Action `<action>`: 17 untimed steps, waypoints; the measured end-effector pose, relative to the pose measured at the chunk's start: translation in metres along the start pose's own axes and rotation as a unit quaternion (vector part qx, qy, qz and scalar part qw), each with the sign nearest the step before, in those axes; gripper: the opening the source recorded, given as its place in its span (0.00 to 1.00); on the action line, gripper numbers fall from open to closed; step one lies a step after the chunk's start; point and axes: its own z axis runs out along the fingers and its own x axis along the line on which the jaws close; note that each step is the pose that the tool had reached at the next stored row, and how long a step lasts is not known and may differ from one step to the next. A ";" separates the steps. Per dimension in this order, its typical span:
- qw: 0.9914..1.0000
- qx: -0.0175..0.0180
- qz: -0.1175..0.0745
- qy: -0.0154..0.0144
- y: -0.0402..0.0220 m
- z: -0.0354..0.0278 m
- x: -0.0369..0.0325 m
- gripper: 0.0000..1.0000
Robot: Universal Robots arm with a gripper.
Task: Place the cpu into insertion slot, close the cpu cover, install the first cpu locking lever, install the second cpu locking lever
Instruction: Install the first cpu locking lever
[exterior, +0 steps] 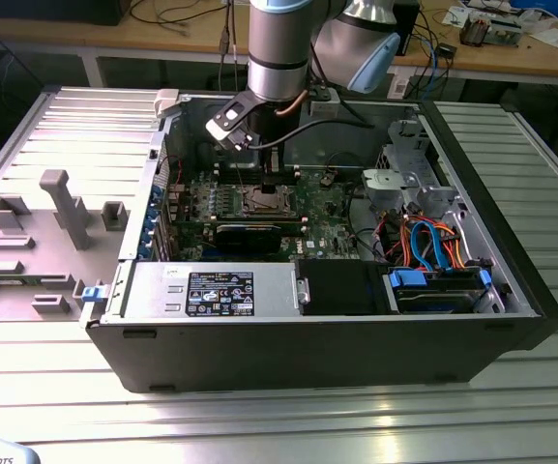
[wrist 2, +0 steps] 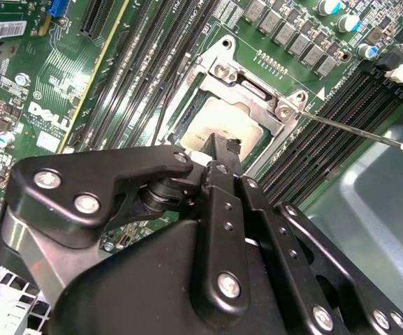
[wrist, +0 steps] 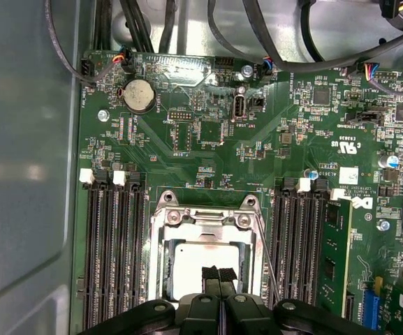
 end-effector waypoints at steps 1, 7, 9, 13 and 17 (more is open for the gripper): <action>1.000 0.000 0.000 0.000 0.0000 -0.0002 0.0000 0.11; 1.000 0.000 0.000 0.000 0.0000 -0.0017 0.0000 0.11; 1.000 0.000 0.000 0.000 0.0000 -0.0022 0.0000 0.11; 1.000 0.000 0.000 0.000 0.0000 -0.0035 -0.0001 0.11; 1.000 0.000 0.000 0.000 0.0000 -0.0048 -0.0001 0.11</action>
